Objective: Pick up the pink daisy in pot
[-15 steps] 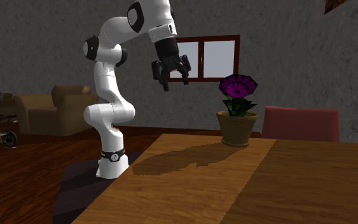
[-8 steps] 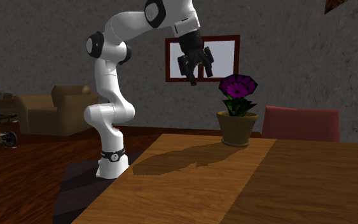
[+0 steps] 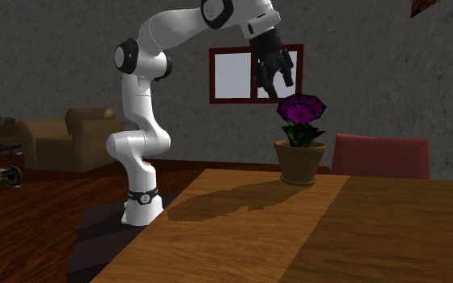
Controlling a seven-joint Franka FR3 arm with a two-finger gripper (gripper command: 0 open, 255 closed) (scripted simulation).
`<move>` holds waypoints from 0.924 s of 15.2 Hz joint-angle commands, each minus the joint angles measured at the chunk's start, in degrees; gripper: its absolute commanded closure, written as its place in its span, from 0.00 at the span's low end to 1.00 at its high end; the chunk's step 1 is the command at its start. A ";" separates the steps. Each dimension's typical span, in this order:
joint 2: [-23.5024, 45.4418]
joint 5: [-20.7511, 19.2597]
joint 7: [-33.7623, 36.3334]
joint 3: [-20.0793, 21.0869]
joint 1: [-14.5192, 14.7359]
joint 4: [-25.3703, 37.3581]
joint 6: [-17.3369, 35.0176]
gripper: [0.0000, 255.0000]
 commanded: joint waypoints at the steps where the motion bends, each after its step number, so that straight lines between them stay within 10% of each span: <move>1: 0.07 0.22 -0.42 0.11 0.10 -1.20 1.28 0.00; 7: -0.74 0.70 -1.85 0.20 0.18 -5.56 4.57 0.00; 8: -0.67 0.66 -1.73 0.26 0.23 -5.47 4.60 1.00; 14: -0.61 0.65 -1.72 0.28 0.24 -5.43 4.63 1.00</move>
